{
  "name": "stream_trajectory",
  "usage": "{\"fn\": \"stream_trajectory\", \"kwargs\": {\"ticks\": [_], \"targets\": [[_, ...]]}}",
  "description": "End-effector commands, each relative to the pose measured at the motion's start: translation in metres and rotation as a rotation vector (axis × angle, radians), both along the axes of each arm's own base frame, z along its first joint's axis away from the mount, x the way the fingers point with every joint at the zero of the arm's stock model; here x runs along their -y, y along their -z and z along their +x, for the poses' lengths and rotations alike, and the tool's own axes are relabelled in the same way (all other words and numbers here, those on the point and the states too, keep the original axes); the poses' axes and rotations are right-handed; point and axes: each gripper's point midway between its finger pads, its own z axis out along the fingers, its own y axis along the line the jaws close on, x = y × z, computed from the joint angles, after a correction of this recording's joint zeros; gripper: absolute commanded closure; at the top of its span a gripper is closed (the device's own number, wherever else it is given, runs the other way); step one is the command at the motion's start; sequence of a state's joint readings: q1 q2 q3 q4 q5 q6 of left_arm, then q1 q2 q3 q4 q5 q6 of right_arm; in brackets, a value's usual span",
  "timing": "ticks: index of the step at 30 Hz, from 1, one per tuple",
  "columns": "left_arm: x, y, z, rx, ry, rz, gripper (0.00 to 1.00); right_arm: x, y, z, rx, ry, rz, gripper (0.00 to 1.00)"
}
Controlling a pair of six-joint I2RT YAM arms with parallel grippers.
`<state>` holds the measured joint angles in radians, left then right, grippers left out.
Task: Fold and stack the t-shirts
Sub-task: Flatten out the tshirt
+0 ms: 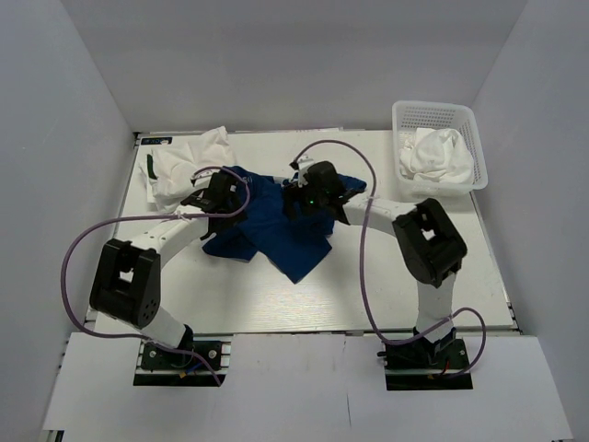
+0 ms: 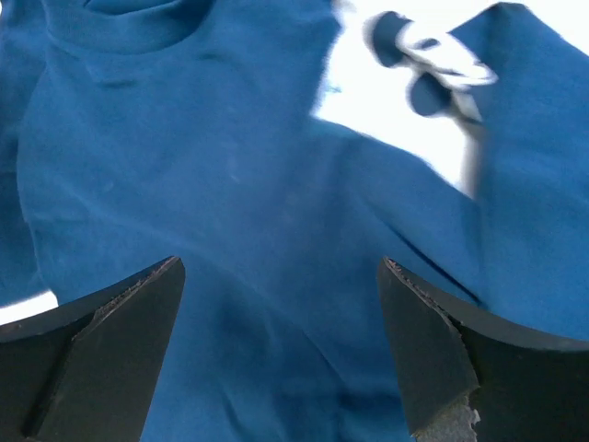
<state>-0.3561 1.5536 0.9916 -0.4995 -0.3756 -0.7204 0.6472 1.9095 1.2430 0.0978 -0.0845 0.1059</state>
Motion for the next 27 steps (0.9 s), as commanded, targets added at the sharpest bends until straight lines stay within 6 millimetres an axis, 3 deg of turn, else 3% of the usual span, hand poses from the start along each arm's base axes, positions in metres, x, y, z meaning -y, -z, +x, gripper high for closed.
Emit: {"fn": "stream_trajectory", "kwargs": {"ticks": [1,3,5,6,8,11,13,14,16,19,21,23,27], "targets": [[-0.012,-0.031,-0.001,0.061,-0.055,0.025,0.0,-0.028,0.006,0.005,0.003,-0.044,-0.004,0.1],[-0.02,-0.045,0.001,0.105,-0.077,0.028,0.0,-0.022,0.023,0.005,-0.013,-0.002,-0.056,0.1],[-0.025,-0.059,0.004,0.131,-0.098,0.049,0.0,-0.003,0.036,0.005,-0.022,0.093,-0.112,0.1],[-0.028,-0.072,0.011,0.157,-0.124,0.043,0.0,0.012,0.054,-0.007,-0.084,0.139,-0.127,0.1],[-0.029,-0.075,0.017,0.15,-0.133,0.046,0.0,0.033,0.06,-0.015,-0.106,0.209,-0.168,0.1],[-0.033,-0.094,0.033,0.182,-0.175,0.047,0.0,0.085,0.08,-0.04,-0.186,0.404,-0.267,0.1],[-0.045,-0.091,0.039,0.164,-0.22,0.063,0.0,0.112,0.08,-0.047,-0.198,0.511,-0.295,0.1],[-0.045,-0.1,0.042,0.178,-0.221,0.057,0.0,0.127,0.087,-0.058,-0.234,0.537,-0.336,0.1],[-0.054,-0.099,0.049,0.173,-0.25,0.062,0.0,0.14,0.083,-0.068,-0.237,0.553,-0.336,0.1],[-0.067,-0.102,0.052,0.179,-0.307,0.068,0.0,0.122,0.054,-0.06,-0.156,0.482,-0.223,0.1],[-0.079,-0.094,0.052,0.151,-0.354,0.069,0.0,0.105,0.027,-0.052,-0.09,0.421,-0.126,0.1],[-0.092,-0.096,0.055,0.169,-0.406,0.063,0.0,0.097,0.01,-0.057,-0.06,0.354,-0.066,0.1],[-0.102,-0.103,0.08,0.268,-0.416,-0.011,0.0,0.09,-0.006,-0.057,0.002,0.309,0.006,0.1]]}}
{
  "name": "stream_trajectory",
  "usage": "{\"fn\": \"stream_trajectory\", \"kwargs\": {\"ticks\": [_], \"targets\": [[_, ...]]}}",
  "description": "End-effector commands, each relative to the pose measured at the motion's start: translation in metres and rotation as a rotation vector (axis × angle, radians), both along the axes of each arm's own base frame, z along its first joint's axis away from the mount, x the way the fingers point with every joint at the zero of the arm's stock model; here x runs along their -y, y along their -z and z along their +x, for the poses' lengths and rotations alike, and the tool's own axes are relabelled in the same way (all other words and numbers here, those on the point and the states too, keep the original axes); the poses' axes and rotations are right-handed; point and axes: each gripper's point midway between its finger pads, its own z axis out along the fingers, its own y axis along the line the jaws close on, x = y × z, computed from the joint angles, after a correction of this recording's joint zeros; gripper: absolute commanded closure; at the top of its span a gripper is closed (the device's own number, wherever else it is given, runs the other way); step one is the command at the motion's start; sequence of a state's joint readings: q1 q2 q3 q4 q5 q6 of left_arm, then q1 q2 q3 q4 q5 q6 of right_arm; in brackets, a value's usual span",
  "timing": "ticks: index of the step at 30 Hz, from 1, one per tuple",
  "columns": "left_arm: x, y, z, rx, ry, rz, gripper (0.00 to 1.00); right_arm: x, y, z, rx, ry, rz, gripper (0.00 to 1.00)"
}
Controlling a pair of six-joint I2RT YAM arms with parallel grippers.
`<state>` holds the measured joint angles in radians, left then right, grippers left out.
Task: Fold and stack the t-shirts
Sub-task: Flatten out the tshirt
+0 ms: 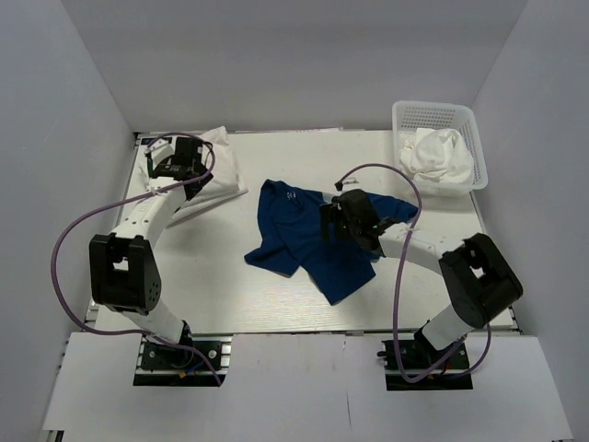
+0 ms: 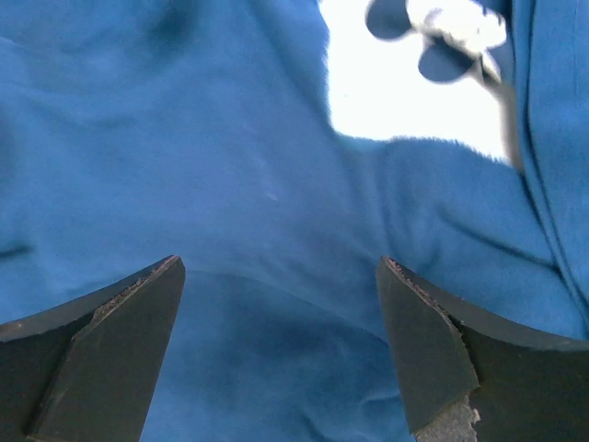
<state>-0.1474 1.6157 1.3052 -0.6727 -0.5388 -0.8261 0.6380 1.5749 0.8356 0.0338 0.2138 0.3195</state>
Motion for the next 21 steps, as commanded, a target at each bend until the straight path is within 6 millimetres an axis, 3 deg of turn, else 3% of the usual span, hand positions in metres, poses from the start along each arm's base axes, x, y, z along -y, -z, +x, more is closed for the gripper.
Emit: {"fn": "stream_trajectory", "kwargs": {"ticks": [1,5,6,7,9,10,13,16,18,19,20,21], "targets": [[-0.01,-0.034,0.029,0.168,-0.022,-0.051,0.0,-0.02,-0.032,0.007,0.116,-0.077,0.101,0.1],[-0.029,-0.039,0.058,0.204,-0.069,-0.069,0.0,-0.023,-0.033,0.009,0.113,-0.083,0.105,0.1],[-0.038,-0.026,0.064,0.179,-0.086,-0.074,0.0,-0.022,-0.03,0.011,0.108,-0.077,0.093,0.1],[-0.04,-0.031,0.075,0.186,-0.065,-0.08,0.0,-0.02,-0.026,0.01,0.095,-0.074,0.077,0.1],[-0.046,-0.022,0.089,0.15,0.009,-0.045,0.0,-0.021,-0.024,0.016,0.091,-0.063,0.067,0.1],[-0.046,-0.012,0.106,0.138,0.073,-0.046,0.0,-0.022,-0.025,0.018,0.092,-0.063,0.065,0.1],[-0.042,0.018,0.121,0.014,0.288,0.023,0.0,-0.026,-0.021,0.024,0.08,-0.067,0.049,0.1],[-0.046,0.036,0.116,-0.08,0.401,0.08,0.0,-0.03,-0.023,0.029,0.088,-0.082,0.042,0.1],[-0.044,0.036,0.114,-0.078,0.498,0.132,0.0,-0.031,-0.026,0.033,0.106,-0.08,0.045,0.1],[-0.043,0.052,0.108,-0.102,0.524,0.135,0.0,-0.034,-0.026,0.036,0.113,-0.092,0.038,0.1],[-0.044,0.051,0.11,-0.094,0.534,0.149,0.0,-0.033,-0.024,0.036,0.109,-0.094,0.032,0.1],[-0.044,0.062,0.11,-0.125,0.547,0.15,0.0,-0.037,-0.026,0.038,0.114,-0.097,0.035,0.1]]}}
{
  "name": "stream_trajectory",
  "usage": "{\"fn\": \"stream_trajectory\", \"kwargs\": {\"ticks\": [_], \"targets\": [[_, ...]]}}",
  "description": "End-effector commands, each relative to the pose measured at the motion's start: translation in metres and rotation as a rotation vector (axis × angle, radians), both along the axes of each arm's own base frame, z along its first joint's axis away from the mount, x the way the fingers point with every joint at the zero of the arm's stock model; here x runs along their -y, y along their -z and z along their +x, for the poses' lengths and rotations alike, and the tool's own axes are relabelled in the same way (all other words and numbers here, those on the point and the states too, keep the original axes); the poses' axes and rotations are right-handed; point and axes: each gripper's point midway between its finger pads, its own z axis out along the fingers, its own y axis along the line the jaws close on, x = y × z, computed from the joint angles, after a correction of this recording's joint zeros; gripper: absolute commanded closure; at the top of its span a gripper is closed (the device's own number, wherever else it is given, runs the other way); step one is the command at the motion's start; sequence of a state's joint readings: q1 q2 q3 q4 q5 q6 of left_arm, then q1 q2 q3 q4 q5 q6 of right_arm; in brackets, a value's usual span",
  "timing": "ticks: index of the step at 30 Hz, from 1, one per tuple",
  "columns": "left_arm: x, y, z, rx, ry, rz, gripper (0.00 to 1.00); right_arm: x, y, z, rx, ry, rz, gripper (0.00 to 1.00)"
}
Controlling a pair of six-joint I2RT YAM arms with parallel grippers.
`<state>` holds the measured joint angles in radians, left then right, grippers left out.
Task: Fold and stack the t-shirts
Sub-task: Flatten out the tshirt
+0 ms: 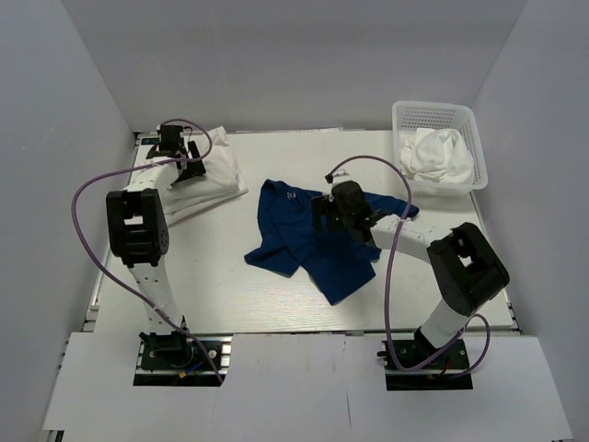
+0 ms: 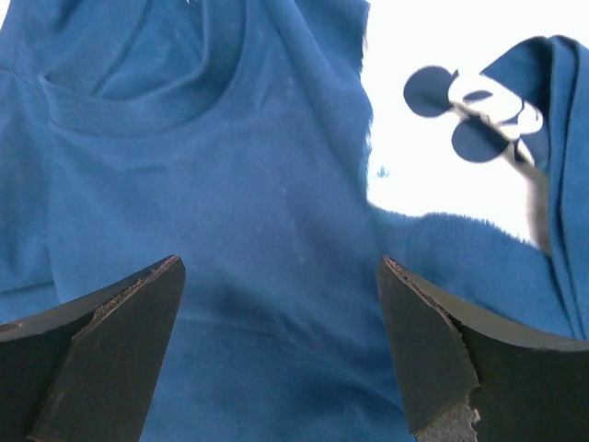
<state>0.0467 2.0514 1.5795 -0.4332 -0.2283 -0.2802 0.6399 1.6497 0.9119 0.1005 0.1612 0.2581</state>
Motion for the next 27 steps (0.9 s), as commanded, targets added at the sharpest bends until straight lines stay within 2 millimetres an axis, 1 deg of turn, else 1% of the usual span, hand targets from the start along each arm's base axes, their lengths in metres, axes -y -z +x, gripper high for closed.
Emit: {"fn": "stream_trajectory", "kwargs": {"ticks": [1,2,3,4,5,6,7,8,9,10,11,12,13,14,15,16,17,18,19,20,22,24,25,27], "targets": [[-0.005,-0.005,0.001,-0.019,0.134,0.069,0.0,-0.01,-0.015,0.018,0.056,-0.014,0.005,0.1],[-0.006,0.006,-0.002,-0.067,0.148,0.074,0.0,-0.011,-0.016,0.019,0.061,-0.017,0.006,0.1],[-0.015,0.004,0.006,-0.068,0.14,0.096,0.0,-0.01,-0.016,0.021,0.063,-0.011,0.003,0.1],[-0.016,0.028,0.007,-0.125,0.15,0.094,0.0,-0.01,-0.016,0.022,0.065,-0.01,0.003,0.1],[-0.023,0.035,0.008,-0.146,0.146,0.096,0.0,-0.009,-0.015,0.022,0.069,-0.012,-0.007,0.1],[-0.027,0.036,0.016,-0.147,0.145,0.115,0.0,-0.01,-0.014,0.023,0.069,-0.008,-0.007,0.1],[-0.033,0.042,0.016,-0.171,0.157,0.127,0.0,-0.007,-0.013,0.024,0.069,-0.002,-0.015,0.1],[-0.031,0.063,0.018,-0.204,0.183,0.119,0.0,-0.007,-0.013,0.027,0.071,0.006,-0.015,0.1],[-0.038,0.062,0.023,-0.202,0.184,0.127,0.0,-0.006,-0.013,0.028,0.078,0.007,-0.021,0.1],[-0.039,0.067,0.025,-0.218,0.206,0.141,0.0,-0.006,-0.016,0.031,0.084,0.016,-0.021,0.1],[-0.04,0.071,0.028,-0.223,0.219,0.15,0.0,-0.005,-0.014,0.032,0.086,0.017,-0.03,0.1],[-0.041,0.08,0.033,-0.233,0.23,0.156,0.0,-0.004,-0.016,0.035,0.093,0.024,-0.031,0.1],[-0.047,0.083,0.035,-0.232,0.234,0.166,0.0,-0.005,-0.018,0.037,0.103,0.031,-0.029,0.1],[-0.049,0.085,0.036,-0.241,0.258,0.183,0.0,-0.004,-0.018,0.039,0.104,0.031,-0.031,0.1],[-0.054,0.08,0.045,-0.22,0.249,0.213,0.0,-0.006,-0.019,0.041,0.109,0.035,-0.03,0.1],[-0.056,0.088,0.051,-0.22,0.276,0.237,0.0,-0.005,-0.02,0.043,0.112,0.038,-0.029,0.1],[-0.064,0.082,0.06,-0.203,0.259,0.278,0.0,-0.005,-0.022,0.046,0.118,0.041,-0.028,0.1],[-0.068,0.079,0.066,-0.191,0.25,0.304,0.0,-0.005,-0.021,0.047,0.116,0.043,-0.028,0.1],[-0.072,0.09,0.07,-0.204,0.258,0.325,0.0,-0.006,-0.022,0.049,0.121,0.045,-0.025,0.1],[-0.075,0.08,0.084,-0.162,0.244,0.342,0.0,-0.005,-0.022,0.049,0.121,0.045,-0.027,0.1],[-0.08,0.077,0.098,-0.127,0.252,0.383,0.0,-0.004,-0.022,0.052,0.126,0.054,-0.027,0.1],[-0.086,0.071,0.11,-0.091,0.251,0.433,0.0,-0.003,-0.02,0.053,0.123,0.059,-0.03,0.1],[-0.093,0.07,0.117,-0.059,0.242,0.451,0.0,-0.001,-0.018,0.054,0.122,0.067,-0.035,0.1],[-0.097,0.062,0.125,-0.027,0.25,0.493,0.0,0.001,-0.016,0.055,0.121,0.076,-0.036,0.1]]}}
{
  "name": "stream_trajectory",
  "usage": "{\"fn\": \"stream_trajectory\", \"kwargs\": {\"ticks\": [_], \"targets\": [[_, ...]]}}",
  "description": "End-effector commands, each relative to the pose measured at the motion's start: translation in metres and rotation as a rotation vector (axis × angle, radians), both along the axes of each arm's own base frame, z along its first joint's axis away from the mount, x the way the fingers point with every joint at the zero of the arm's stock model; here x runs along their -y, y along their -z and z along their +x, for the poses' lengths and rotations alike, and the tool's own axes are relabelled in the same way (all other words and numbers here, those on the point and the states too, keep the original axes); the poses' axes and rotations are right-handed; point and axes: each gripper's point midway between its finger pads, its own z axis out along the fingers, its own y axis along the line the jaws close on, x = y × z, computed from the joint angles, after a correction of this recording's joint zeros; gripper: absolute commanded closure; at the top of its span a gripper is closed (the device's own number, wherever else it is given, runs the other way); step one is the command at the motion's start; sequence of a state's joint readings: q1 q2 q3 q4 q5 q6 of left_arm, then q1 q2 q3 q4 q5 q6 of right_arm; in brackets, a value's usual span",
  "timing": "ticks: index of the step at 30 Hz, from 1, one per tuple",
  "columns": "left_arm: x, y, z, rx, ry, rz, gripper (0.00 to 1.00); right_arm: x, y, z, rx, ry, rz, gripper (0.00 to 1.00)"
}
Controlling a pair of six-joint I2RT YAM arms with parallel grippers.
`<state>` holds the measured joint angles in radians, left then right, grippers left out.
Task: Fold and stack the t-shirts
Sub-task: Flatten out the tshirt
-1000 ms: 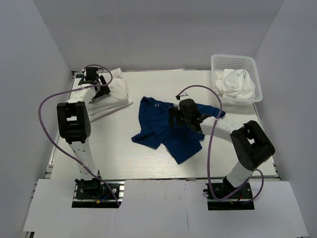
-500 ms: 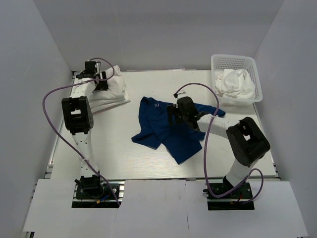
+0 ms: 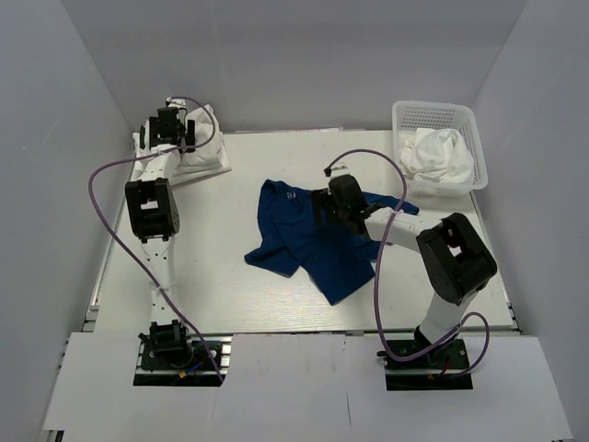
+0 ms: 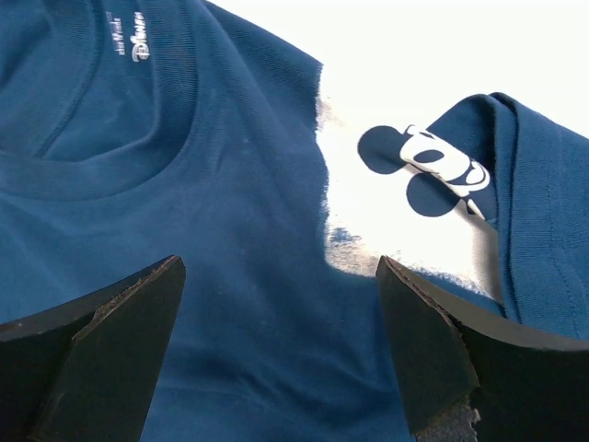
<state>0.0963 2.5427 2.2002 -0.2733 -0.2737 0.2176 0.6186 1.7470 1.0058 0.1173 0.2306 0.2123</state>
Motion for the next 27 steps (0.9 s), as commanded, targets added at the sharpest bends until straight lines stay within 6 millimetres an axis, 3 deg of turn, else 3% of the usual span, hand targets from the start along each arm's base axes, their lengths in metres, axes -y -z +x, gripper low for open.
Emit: {"fn": "stream_trajectory", "kwargs": {"ticks": [1,3,8,9,10,12,13,17,21,22,27], "targets": [[-0.031,0.057,-0.013,-0.114,-0.023,0.112,0.0,-0.003,-0.017,0.02,0.071,0.028,0.025,0.1],[-0.024,0.055,-0.005,-0.094,0.03,0.106,0.0,-0.002,-0.015,0.021,0.067,0.034,0.024,0.1],[-0.02,0.011,0.01,-0.013,0.04,0.126,0.0,-0.007,-0.013,0.023,0.053,0.021,0.034,0.1],[-0.019,-0.022,0.013,0.044,0.037,0.116,0.0,-0.008,-0.012,0.022,0.048,0.013,0.036,0.1],[-0.017,-0.022,0.005,0.033,0.031,0.103,0.0,-0.009,-0.014,0.022,0.047,0.01,0.043,0.1],[-0.015,-0.054,0.002,0.102,0.009,0.077,0.0,-0.01,-0.014,0.019,0.039,-0.002,0.056,0.1],[-0.014,-0.087,-0.004,0.169,-0.024,0.043,0.0,-0.012,-0.016,0.019,0.043,-0.011,0.059,0.1],[-0.005,-0.139,-0.027,0.245,-0.065,-0.052,0.0,-0.014,-0.021,0.01,0.038,-0.04,0.076,0.1],[0.003,-0.143,-0.047,0.251,-0.102,-0.146,0.0,-0.012,-0.021,0.006,0.035,-0.044,0.084,0.1],[0.005,-0.123,-0.053,0.21,-0.116,-0.165,0.0,-0.012,-0.022,0.005,0.036,-0.048,0.085,0.1],[0.005,-0.08,-0.072,0.092,-0.185,-0.24,0.0,-0.014,-0.018,0.003,0.022,-0.061,0.088,0.1]]}}
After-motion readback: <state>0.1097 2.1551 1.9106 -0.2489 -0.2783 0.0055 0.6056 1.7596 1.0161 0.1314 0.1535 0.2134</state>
